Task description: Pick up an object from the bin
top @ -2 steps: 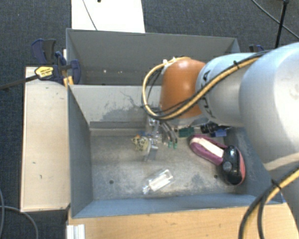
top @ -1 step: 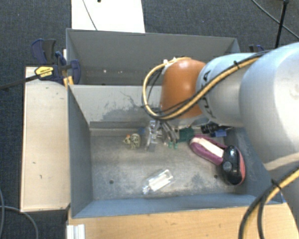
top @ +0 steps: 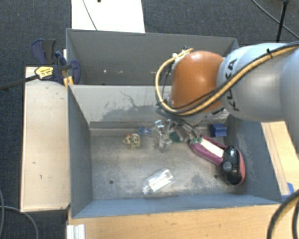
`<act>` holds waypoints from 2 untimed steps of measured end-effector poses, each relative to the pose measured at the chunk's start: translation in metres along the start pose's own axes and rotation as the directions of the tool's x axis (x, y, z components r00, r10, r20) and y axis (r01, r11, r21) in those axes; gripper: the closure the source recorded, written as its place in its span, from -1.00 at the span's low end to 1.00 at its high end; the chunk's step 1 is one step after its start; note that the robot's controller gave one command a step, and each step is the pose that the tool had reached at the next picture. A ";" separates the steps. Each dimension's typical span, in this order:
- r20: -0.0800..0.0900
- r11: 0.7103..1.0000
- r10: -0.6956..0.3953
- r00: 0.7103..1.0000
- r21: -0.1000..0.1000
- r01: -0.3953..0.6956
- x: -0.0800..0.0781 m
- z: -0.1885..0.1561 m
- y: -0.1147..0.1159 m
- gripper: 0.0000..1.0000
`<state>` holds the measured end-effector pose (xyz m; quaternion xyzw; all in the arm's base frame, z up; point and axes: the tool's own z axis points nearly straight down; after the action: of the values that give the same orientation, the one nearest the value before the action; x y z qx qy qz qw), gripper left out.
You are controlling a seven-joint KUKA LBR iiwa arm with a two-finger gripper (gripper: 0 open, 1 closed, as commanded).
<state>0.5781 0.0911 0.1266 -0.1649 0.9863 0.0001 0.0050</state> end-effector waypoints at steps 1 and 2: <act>-0.002 1.000 0.003 1.000 -0.001 -0.003 0.000 0.002 0.001 -1.00; -0.010 0.971 0.239 0.971 0.001 -0.240 -0.008 0.039 0.012 -1.00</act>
Offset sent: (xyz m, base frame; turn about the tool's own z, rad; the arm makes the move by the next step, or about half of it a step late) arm 0.0000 0.0000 0.0000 0.0000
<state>0.5823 0.1052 0.0878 -0.0448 0.9990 0.0002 -0.0001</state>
